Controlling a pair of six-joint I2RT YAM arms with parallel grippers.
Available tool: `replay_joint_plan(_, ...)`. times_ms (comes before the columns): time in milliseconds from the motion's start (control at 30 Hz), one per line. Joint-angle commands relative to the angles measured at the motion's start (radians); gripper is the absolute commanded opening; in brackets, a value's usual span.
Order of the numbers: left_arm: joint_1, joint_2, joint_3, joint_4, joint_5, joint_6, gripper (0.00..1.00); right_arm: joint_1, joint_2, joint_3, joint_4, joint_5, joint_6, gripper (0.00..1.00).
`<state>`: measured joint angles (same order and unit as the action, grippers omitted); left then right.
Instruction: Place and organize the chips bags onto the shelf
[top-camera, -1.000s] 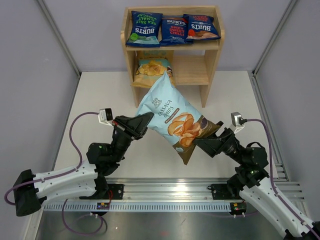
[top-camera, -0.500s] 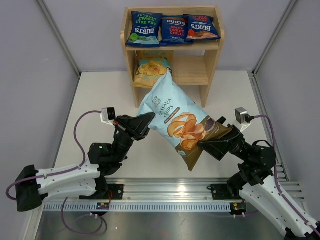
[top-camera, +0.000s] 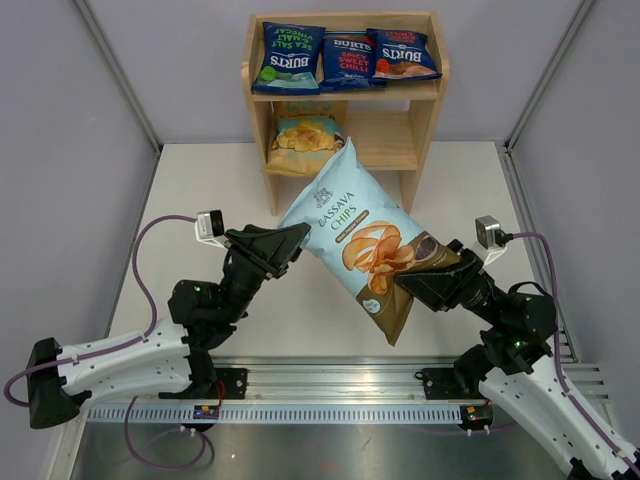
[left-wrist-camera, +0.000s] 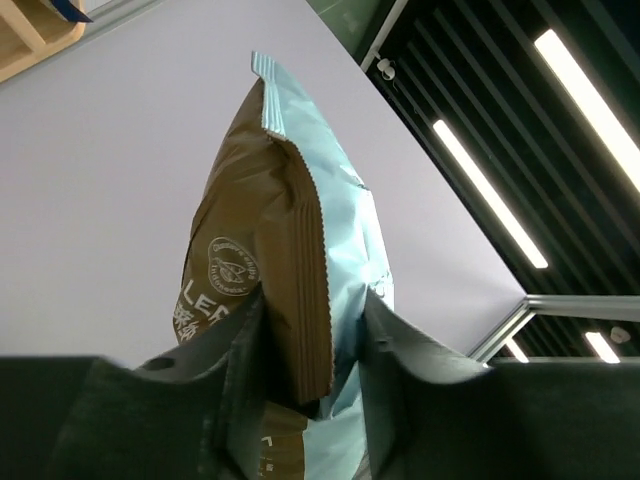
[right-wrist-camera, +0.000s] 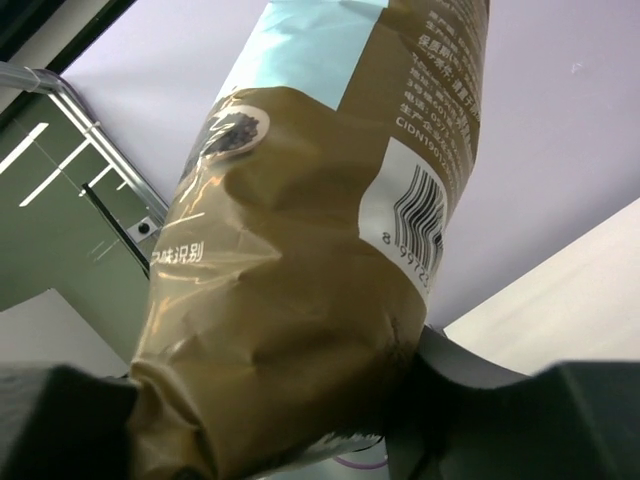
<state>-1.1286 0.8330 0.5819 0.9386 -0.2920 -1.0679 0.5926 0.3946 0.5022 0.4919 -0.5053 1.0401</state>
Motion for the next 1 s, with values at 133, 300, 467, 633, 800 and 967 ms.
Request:
replay_joint_plan(133, -0.013, -0.073, 0.004, -0.265, -0.039, 0.08, 0.89, -0.001, 0.013, -0.016, 0.08, 0.047, -0.005, 0.35)
replay_joint_plan(300, -0.013, -0.153, -0.03, -0.447, -0.188, 0.083, 0.99, -0.001, 0.026, -0.066, 0.128, 0.102, -0.005, 0.26)
replay_joint_plan(467, -0.013, -0.232, -0.056, -0.564, -0.278, 0.097, 0.99, -0.001, 0.058, -0.108, 0.217, 0.139, -0.011, 0.21)
replay_joint_plan(633, -0.008, -0.297, -0.05, -0.757, -0.397, 0.108, 0.99, -0.001, 0.128, -0.149, 0.315, 0.203, 0.017, 0.17)
replay_joint_plan(800, -0.003, -0.386, -0.03, -1.008, -0.467, 0.108, 0.99, -0.001, 0.229, -0.143, 0.378, 0.249, 0.012, 0.18)
replay_joint_plan(967, -0.002, -0.443, 0.056, -1.233, -0.48, 0.155, 0.99, -0.004, 0.289, -0.117, 0.378, 0.312, -0.031, 0.18)
